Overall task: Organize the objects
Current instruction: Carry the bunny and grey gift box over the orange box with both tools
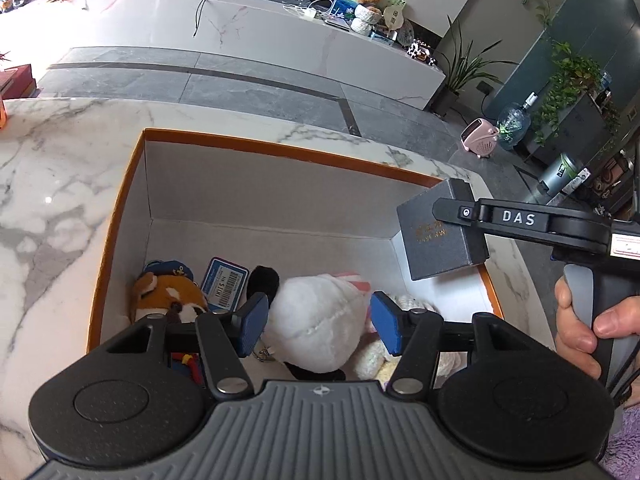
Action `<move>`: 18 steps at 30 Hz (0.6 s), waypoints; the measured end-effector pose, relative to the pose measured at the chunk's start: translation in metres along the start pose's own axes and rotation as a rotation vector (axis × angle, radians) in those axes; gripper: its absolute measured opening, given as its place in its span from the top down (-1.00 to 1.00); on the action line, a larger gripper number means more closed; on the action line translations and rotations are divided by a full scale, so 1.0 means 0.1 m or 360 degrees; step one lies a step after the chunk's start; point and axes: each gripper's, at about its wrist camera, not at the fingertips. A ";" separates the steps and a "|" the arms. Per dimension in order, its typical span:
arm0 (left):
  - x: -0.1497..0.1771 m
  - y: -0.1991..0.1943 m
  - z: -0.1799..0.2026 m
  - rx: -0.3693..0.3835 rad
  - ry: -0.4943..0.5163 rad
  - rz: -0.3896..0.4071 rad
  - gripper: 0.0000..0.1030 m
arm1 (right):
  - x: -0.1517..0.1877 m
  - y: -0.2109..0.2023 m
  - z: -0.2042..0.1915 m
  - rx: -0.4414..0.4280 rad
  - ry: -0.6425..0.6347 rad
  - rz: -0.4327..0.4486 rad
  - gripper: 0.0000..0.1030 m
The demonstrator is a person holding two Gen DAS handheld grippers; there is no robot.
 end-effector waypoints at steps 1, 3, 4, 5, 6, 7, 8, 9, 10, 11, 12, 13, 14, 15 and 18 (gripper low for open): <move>0.00 0.02 0.00 0.0004 -0.0001 -0.0006 -0.30 | 0.01 0.05 -0.03 0.0041 -0.0033 -0.0005 0.26; 0.01 0.03 -0.02 0.0016 0.0004 -0.0018 -0.29 | 0.04 0.13 -0.11 0.0104 -0.0103 -0.0003 0.26; 0.01 0.04 -0.03 0.0022 0.0009 -0.0022 -0.29 | 0.04 0.17 -0.14 0.0131 -0.0132 -0.0007 0.26; 0.01 0.06 -0.04 0.0025 0.0013 -0.0025 -0.29 | 0.05 0.20 -0.17 0.0156 -0.0152 -0.0008 0.26; 0.00 0.07 -0.04 0.0028 0.0017 -0.0026 -0.29 | 0.05 0.23 -0.20 0.0184 -0.0175 -0.0004 0.26; 0.00 0.07 -0.04 0.0032 0.0022 -0.0026 -0.29 | 0.06 0.27 -0.23 0.0219 -0.0214 0.0006 0.26; -0.01 0.08 -0.04 0.0035 0.0026 -0.0025 -0.29 | 0.07 0.30 -0.27 0.0243 -0.0247 0.0011 0.29; -0.01 0.09 -0.05 0.0038 0.0030 -0.0026 -0.29 | 0.07 0.34 -0.31 0.0268 -0.0279 0.0014 0.30; -0.01 0.09 -0.06 0.0039 0.0033 -0.0027 -0.28 | 0.08 0.37 -0.34 0.0288 -0.0306 0.0017 0.30; -0.01 0.10 -0.07 0.0039 0.0034 -0.0028 -0.28 | 0.08 0.41 -0.37 0.0309 -0.0337 0.0018 0.31; -0.02 0.10 -0.08 0.0037 0.0035 -0.0031 -0.28 | 0.09 0.44 -0.40 0.0328 -0.0366 0.0019 0.31; -0.02 0.10 -0.09 0.0036 0.0038 -0.0033 -0.29 | 0.11 0.48 -0.42 0.0357 -0.0401 0.0023 0.31; -0.03 0.10 -0.09 0.0033 0.0041 -0.0036 -0.29 | 0.12 0.51 -0.45 0.0386 -0.0437 0.0027 0.32; -0.03 0.10 -0.09 0.0030 0.0048 -0.0038 -0.29 | 0.13 0.54 -0.48 0.0399 -0.0480 0.0040 0.32; -0.05 0.12 -0.09 0.0015 0.0103 -0.0053 -0.30 | 0.15 0.60 -0.54 0.0444 -0.0556 0.0047 0.31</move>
Point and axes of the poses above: each gripper's, at about its wrist camera, not at the fingertips, and y roughly the way its jaws point, z to its right, x to its underside, and after that the axes turned 12 degrees about x, right-handed
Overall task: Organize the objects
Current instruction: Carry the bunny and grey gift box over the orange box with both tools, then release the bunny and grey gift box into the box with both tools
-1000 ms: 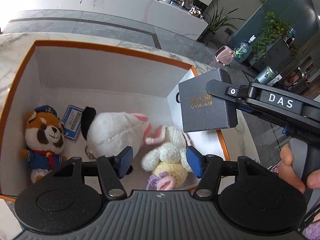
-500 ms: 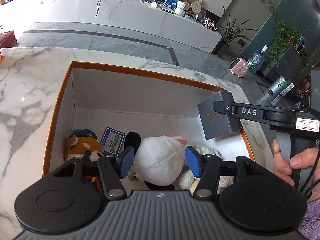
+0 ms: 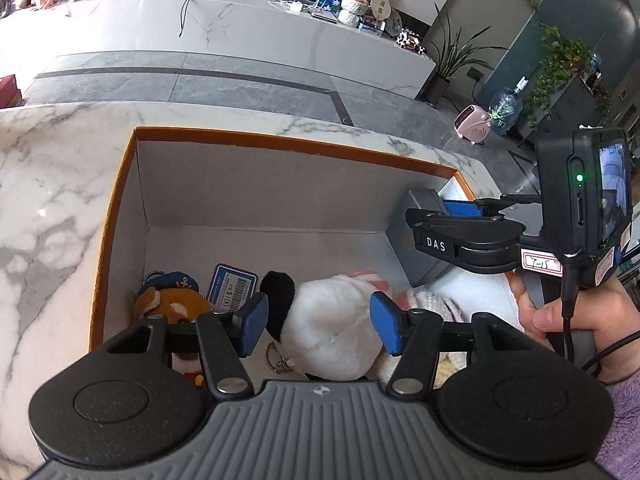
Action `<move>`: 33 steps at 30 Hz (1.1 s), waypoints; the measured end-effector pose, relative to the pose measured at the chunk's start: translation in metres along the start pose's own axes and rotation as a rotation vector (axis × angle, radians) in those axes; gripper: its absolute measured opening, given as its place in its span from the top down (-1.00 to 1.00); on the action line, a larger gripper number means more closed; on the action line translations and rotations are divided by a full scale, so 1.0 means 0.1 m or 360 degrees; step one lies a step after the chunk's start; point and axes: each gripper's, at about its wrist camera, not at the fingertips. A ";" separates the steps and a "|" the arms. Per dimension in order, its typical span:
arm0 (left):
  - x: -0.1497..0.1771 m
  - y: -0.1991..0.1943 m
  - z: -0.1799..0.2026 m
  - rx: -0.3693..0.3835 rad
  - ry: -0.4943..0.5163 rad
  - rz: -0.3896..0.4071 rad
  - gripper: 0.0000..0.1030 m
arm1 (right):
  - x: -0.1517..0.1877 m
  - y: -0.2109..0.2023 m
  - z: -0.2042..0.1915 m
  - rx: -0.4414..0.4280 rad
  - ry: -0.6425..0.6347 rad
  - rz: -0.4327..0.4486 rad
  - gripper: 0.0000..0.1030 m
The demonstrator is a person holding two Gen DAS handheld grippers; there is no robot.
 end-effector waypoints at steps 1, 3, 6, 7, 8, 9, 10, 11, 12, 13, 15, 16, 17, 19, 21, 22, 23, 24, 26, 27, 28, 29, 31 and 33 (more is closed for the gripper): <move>-0.01 0.02 0.01 -0.0007 0.0025 -0.0016 -0.32 | 0.00 0.01 -0.02 0.0009 -0.0024 0.0005 0.31; -0.01 0.06 0.02 -0.0016 0.0078 -0.0057 -0.36 | 0.01 0.03 -0.04 0.0018 -0.0063 0.0014 0.30; -0.03 0.13 0.00 -0.0035 0.0126 -0.0104 -0.39 | 0.04 0.04 -0.09 0.0043 -0.0127 0.0036 0.26; -0.04 0.15 0.00 -0.0036 0.0131 -0.0114 -0.41 | 0.04 0.03 -0.10 0.0047 -0.0140 0.0044 0.24; -0.05 0.17 -0.01 -0.0031 0.0128 -0.0120 -0.42 | 0.04 0.01 -0.10 0.0045 -0.0144 0.0053 0.18; -0.05 0.20 -0.02 -0.0016 0.0116 -0.0127 -0.43 | 0.05 -0.01 -0.08 0.0037 -0.0140 0.0062 0.07; -0.06 0.23 -0.03 0.0001 0.0102 -0.0133 -0.44 | 0.05 -0.03 -0.07 0.0028 -0.0132 0.0073 0.03; -0.07 0.25 -0.05 0.0015 0.0087 -0.0140 -0.45 | 0.05 -0.06 -0.05 0.0017 -0.0127 0.0083 -0.02; -0.06 0.28 -0.09 0.0025 0.0067 -0.0150 -0.45 | 0.05 -0.08 -0.03 0.0007 -0.0122 0.0087 -0.02; -0.06 0.31 -0.10 0.0022 0.0053 -0.0156 -0.45 | 0.05 -0.11 -0.02 0.0005 -0.0118 0.0089 -0.02; -0.04 0.35 -0.13 0.0011 0.0040 -0.0168 -0.45 | 0.06 -0.17 0.03 -0.0002 -0.0106 0.0097 -0.03; -0.03 0.37 -0.14 0.0013 0.0030 -0.0177 -0.45 | 0.08 -0.21 0.07 -0.0020 -0.0094 0.0098 -0.03; -0.03 0.39 -0.16 0.0022 0.0014 -0.0185 -0.45 | 0.10 -0.26 0.11 -0.0040 -0.0073 0.0093 -0.03; -0.02 0.40 -0.17 0.0052 -0.0023 -0.0203 -0.36 | 0.14 -0.36 0.21 -0.0086 -0.0010 0.0069 -0.03; -0.02 0.41 -0.17 0.0068 -0.0047 -0.0214 -0.28 | 0.19 -0.46 0.29 -0.0147 0.0051 0.0040 -0.02; -0.02 0.40 -0.17 0.0061 -0.0047 -0.0214 -0.22 | 0.22 -0.51 0.31 -0.0181 0.0070 0.0022 -0.02; -0.02 0.39 -0.16 0.0056 -0.0047 -0.0217 -0.20 | 0.25 -0.56 0.33 -0.0223 0.0087 0.0009 -0.02; -0.01 0.38 -0.15 0.0056 -0.0054 -0.0223 -0.15 | 0.29 -0.61 0.34 -0.0267 0.0093 -0.0006 -0.01; -0.01 0.36 -0.14 0.0063 -0.0083 -0.0241 -0.04 | 0.35 -0.67 0.33 -0.0353 0.0086 -0.0053 0.01; 0.00 0.35 -0.14 0.0063 -0.0098 -0.0253 0.03 | 0.38 -0.69 0.31 -0.0404 0.0080 -0.0091 0.09; 0.01 0.33 -0.13 0.0059 -0.0109 -0.0264 0.09 | 0.41 -0.68 0.29 -0.0449 0.0076 -0.0131 0.13; 0.02 0.32 -0.12 0.0053 -0.0119 -0.0272 0.13 | 0.44 -0.69 0.27 -0.0490 0.0070 -0.0174 0.15; 0.04 0.28 -0.09 0.0036 -0.0136 -0.0286 0.65 | 0.49 -0.67 0.23 -0.0549 0.0053 -0.0242 0.15; 0.04 0.28 -0.05 0.0057 -0.0166 -0.0323 0.94 | 0.55 -0.66 0.19 -0.0562 0.0018 -0.0267 0.15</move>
Point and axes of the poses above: each gripper's, at about its wrist camera, not at the fingertips, and y roughly the way its jaws point, z to its right, x to its underside, and after that the axes turned 12 degrees about x, right-handed
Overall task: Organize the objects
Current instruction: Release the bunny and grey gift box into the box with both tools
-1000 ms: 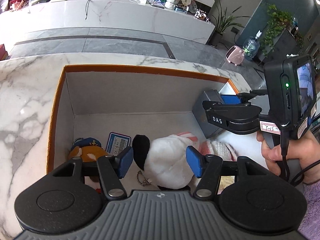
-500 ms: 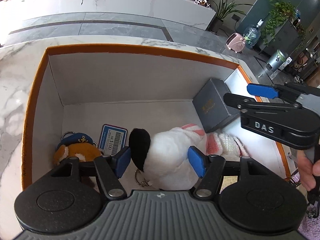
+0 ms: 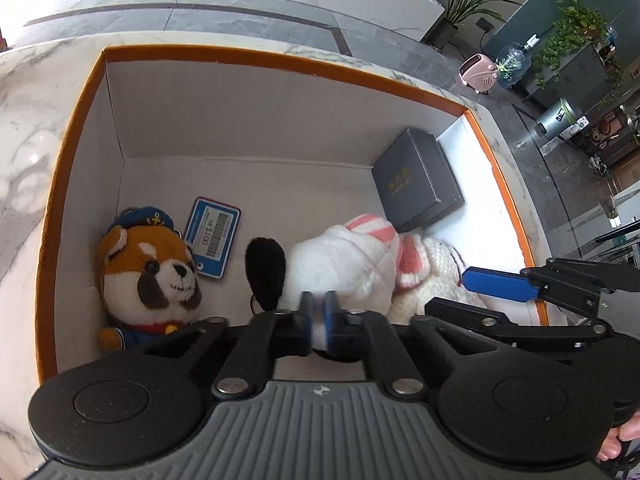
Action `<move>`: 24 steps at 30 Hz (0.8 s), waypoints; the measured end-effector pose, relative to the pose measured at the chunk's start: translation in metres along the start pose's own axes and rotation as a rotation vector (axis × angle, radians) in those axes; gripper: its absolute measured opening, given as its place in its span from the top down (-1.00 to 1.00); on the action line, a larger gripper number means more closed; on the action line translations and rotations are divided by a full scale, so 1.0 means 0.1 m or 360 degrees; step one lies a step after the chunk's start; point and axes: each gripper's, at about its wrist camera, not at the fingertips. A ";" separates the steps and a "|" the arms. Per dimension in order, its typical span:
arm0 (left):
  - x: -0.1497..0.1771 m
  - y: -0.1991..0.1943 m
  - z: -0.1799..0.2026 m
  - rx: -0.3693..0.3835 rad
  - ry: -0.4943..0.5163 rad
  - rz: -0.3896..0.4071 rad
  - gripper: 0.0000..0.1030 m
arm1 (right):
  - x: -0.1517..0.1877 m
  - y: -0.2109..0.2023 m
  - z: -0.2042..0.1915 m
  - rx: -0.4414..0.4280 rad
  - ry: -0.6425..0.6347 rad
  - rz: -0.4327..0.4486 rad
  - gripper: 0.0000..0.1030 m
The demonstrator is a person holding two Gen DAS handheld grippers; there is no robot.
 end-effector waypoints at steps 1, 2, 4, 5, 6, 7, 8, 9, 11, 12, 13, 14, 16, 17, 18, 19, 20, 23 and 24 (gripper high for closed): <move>0.02 0.00 0.01 0.0011 -0.0010 -0.0008 0.96 | 0.01 0.01 -0.02 0.0003 -0.0015 -0.0012 0.15; 0.04 0.00 0.02 0.0021 -0.0015 -0.0015 0.98 | 0.04 0.02 -0.03 0.0011 -0.0031 -0.0017 0.11; 0.09 0.02 0.05 0.0027 -0.0015 -0.0039 0.99 | 0.04 0.03 -0.07 0.0032 -0.0066 -0.0021 0.10; 0.10 0.03 0.05 0.0028 -0.0011 -0.0047 0.99 | 0.04 0.04 -0.08 0.0038 -0.0076 -0.0028 0.10; 0.11 0.04 0.06 0.0029 -0.0009 -0.0053 0.99 | 0.04 0.05 -0.08 0.0042 -0.0084 -0.0038 0.10; 0.12 0.04 0.06 0.0025 -0.0005 -0.0049 0.99 | 0.02 0.07 -0.08 0.0048 -0.0091 -0.0051 0.10; 0.12 0.03 0.06 0.0016 0.0007 -0.0038 0.99 | 0.01 0.09 -0.08 0.0060 -0.0094 -0.0068 0.10; 0.13 0.01 0.08 0.0005 0.0026 -0.0018 0.96 | 0.00 0.12 -0.07 0.0070 -0.0094 -0.0088 0.08; 0.10 -0.07 0.08 -0.0006 0.0053 0.0030 0.79 | 0.00 0.14 -0.08 0.0093 -0.0140 -0.0086 0.06; 0.08 -0.10 0.08 -0.0006 0.0068 0.0049 0.69 | 0.00 0.14 -0.10 0.0094 -0.0162 -0.0089 0.01; 0.05 -0.13 0.09 -0.0010 0.0083 0.0065 0.51 | -0.03 0.16 -0.10 0.0089 -0.0188 -0.0094 -0.03; 0.03 -0.15 0.09 -0.0017 0.0104 0.0084 0.40 | -0.03 0.17 -0.10 0.0086 -0.0211 -0.0095 -0.06; -0.03 -0.15 0.11 -0.0024 0.0165 0.0094 -0.05 | -0.05 0.20 -0.12 0.0108 -0.0253 -0.0100 -0.06; -0.06 -0.12 0.12 -0.0025 0.0195 0.0084 -0.08 | -0.06 0.21 -0.13 0.0120 -0.0284 -0.0106 -0.07; -0.09 -0.08 0.13 -0.0031 0.0214 0.0074 -0.09 | -0.07 0.22 -0.15 0.0127 -0.0314 -0.0112 -0.05; -0.11 -0.04 0.13 -0.0039 0.0234 0.0066 -0.09 | -0.08 0.23 -0.15 0.0142 -0.0335 -0.0117 -0.02; -0.13 0.02 0.13 -0.0043 0.0261 0.0058 -0.09 | -0.09 0.23 -0.15 0.0148 -0.0354 -0.0120 0.04; -0.17 0.16 0.09 -0.0077 0.0326 0.0006 -0.09 | -0.08 0.22 -0.11 0.0076 -0.0405 -0.0138 0.34; -0.18 0.18 0.07 -0.0063 0.0336 0.0016 -0.11 | -0.08 0.22 -0.09 0.0067 -0.0404 -0.0133 0.35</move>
Point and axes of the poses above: each gripper's, at about its wrist camera, not at the fingertips, and y roughly the way its jaws point, z to its right, x to its underside, and after that the axes turned 12 degrees about x, right-handed
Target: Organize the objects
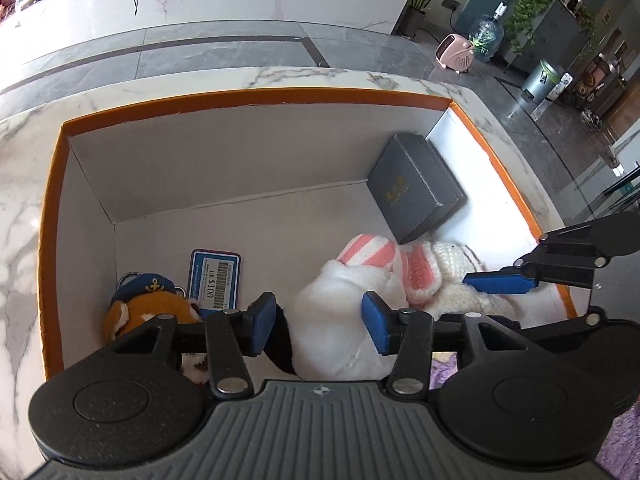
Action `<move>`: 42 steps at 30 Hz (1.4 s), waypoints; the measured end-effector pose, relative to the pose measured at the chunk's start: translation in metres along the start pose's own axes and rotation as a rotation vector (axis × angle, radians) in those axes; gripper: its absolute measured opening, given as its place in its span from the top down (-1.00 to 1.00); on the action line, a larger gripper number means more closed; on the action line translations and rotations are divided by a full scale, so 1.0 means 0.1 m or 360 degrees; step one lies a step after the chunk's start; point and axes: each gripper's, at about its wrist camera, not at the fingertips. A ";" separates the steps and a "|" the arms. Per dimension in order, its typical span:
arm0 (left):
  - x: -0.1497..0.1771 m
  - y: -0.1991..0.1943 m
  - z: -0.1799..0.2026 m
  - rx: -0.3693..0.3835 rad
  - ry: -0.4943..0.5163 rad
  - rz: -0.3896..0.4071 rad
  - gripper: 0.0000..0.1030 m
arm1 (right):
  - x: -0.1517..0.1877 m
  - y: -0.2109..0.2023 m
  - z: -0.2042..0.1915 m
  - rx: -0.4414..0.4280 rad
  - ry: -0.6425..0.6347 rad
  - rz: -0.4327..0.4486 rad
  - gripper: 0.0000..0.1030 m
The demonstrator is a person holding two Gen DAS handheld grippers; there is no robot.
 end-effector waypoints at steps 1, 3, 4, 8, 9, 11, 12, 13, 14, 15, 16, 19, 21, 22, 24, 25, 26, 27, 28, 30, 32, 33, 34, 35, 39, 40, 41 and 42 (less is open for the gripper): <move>-0.01 0.00 -0.02 0.0027 -0.0009 0.0010 -0.11 | 0.01 0.00 0.01 -0.0009 -0.0013 0.0012 0.35; -0.02 0.02 -0.09 0.0078 -0.0085 -0.0006 -0.09 | 0.02 -0.01 0.03 -0.0023 -0.0015 0.0031 0.38; -0.01 0.03 -0.12 0.0106 -0.0108 -0.0012 -0.04 | 0.03 -0.01 0.03 -0.0025 -0.0018 0.0038 0.38; 0.00 0.03 -0.11 0.0139 -0.0113 -0.0039 0.01 | 0.03 -0.01 0.03 -0.0025 -0.0039 0.0068 0.40; 0.00 0.02 -0.12 0.0153 -0.0129 -0.0058 0.02 | 0.03 -0.01 0.03 -0.0025 -0.0038 0.0070 0.40; 0.01 0.02 -0.12 0.0170 -0.0147 -0.0119 0.02 | 0.02 -0.01 0.01 -0.0026 -0.0046 0.0087 0.40; 0.02 0.01 -0.12 0.0177 -0.0146 -0.0155 0.02 | 0.02 -0.01 0.01 -0.0027 -0.0055 0.0096 0.40; 0.03 -0.01 -0.12 0.0176 -0.0146 -0.0181 0.02 | 0.03 0.00 0.03 -0.0031 -0.0054 0.0096 0.40; 0.03 -0.03 -0.13 0.0170 -0.0148 -0.0183 0.03 | 0.03 0.01 0.03 -0.0034 -0.0050 0.0094 0.40; 0.03 -0.05 -0.13 0.0157 -0.0136 -0.0168 0.03 | 0.03 0.01 0.03 -0.0038 -0.0050 0.0094 0.40; 0.02 -0.07 -0.14 0.0134 -0.0118 -0.0137 0.01 | 0.03 0.01 0.05 -0.0041 -0.0050 0.0094 0.40; -0.03 -0.07 -0.19 0.0080 -0.0103 -0.0086 -0.26 | 0.03 0.02 0.02 -0.0041 -0.0052 0.0095 0.40; -0.05 -0.02 -0.22 0.0083 -0.0096 -0.0105 -0.42 | 0.03 0.02 0.02 -0.0044 -0.0047 0.0093 0.40; -0.05 -0.01 -0.23 0.0085 -0.0104 -0.0114 -0.50 | 0.03 0.02 0.02 -0.0047 -0.0046 0.0093 0.40; -0.06 0.01 -0.28 0.0101 -0.0154 -0.0127 -0.56 | 0.03 0.02 0.04 -0.0059 -0.0038 0.0092 0.39; -0.06 0.03 -0.31 0.0128 -0.0194 -0.0140 -0.60 | 0.03 0.03 0.04 -0.0065 -0.0032 0.0091 0.39; -0.06 0.05 -0.34 0.0164 -0.0235 -0.0166 -0.62 | 0.03 0.04 0.05 -0.0071 -0.0026 0.0089 0.39; -0.05 0.09 -0.37 0.0208 -0.0279 -0.0195 -0.65 | 0.03 0.04 0.06 -0.0078 -0.0018 0.0086 0.39; -0.04 0.13 -0.40 0.0249 -0.0322 -0.0235 -0.66 | 0.02 0.05 0.07 -0.0083 -0.0013 0.0085 0.38; -0.01 0.18 -0.41 0.0277 -0.0358 -0.0246 -0.67 | 0.02 0.05 0.08 -0.0086 -0.0004 0.0086 0.38; 0.00 0.18 -0.42 0.0284 -0.0395 -0.0221 -0.59 | 0.02 0.05 0.07 -0.0079 -0.0008 0.0097 0.38; 0.00 0.17 -0.42 0.0288 -0.0412 -0.0217 -0.50 | 0.03 0.05 0.06 -0.0074 -0.0013 0.0105 0.38; 0.00 0.16 -0.40 0.0278 -0.0408 -0.0210 -0.41 | 0.03 0.05 0.06 -0.0069 -0.0021 0.0111 0.38; 0.01 0.14 -0.37 0.0258 -0.0389 -0.0198 -0.37 | 0.04 0.04 0.05 -0.0066 -0.0028 0.0116 0.39; 0.04 0.02 -0.25 0.0180 -0.0356 -0.0154 -0.07 | 0.04 0.02 0.05 -0.0070 -0.0039 0.0134 0.44; 0.04 -0.02 -0.24 0.0166 -0.0368 -0.0138 0.03 | 0.05 0.01 0.04 -0.0068 -0.0051 0.0146 0.45; 0.04 -0.07 -0.23 0.0144 -0.0382 -0.0122 0.07 | 0.05 0.00 0.03 -0.0061 -0.0066 0.0156 0.47; 0.04 -0.11 -0.21 0.0117 -0.0379 -0.0107 0.18 | 0.06 -0.02 0.02 -0.0062 -0.0076 0.0168 0.48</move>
Point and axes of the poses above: each gripper's, at about its wrist camera, not at the fingertips, and y roughly the way its jaws point, z to its right, x to its underside, and after that the axes turned 12 degrees about x, right-handed
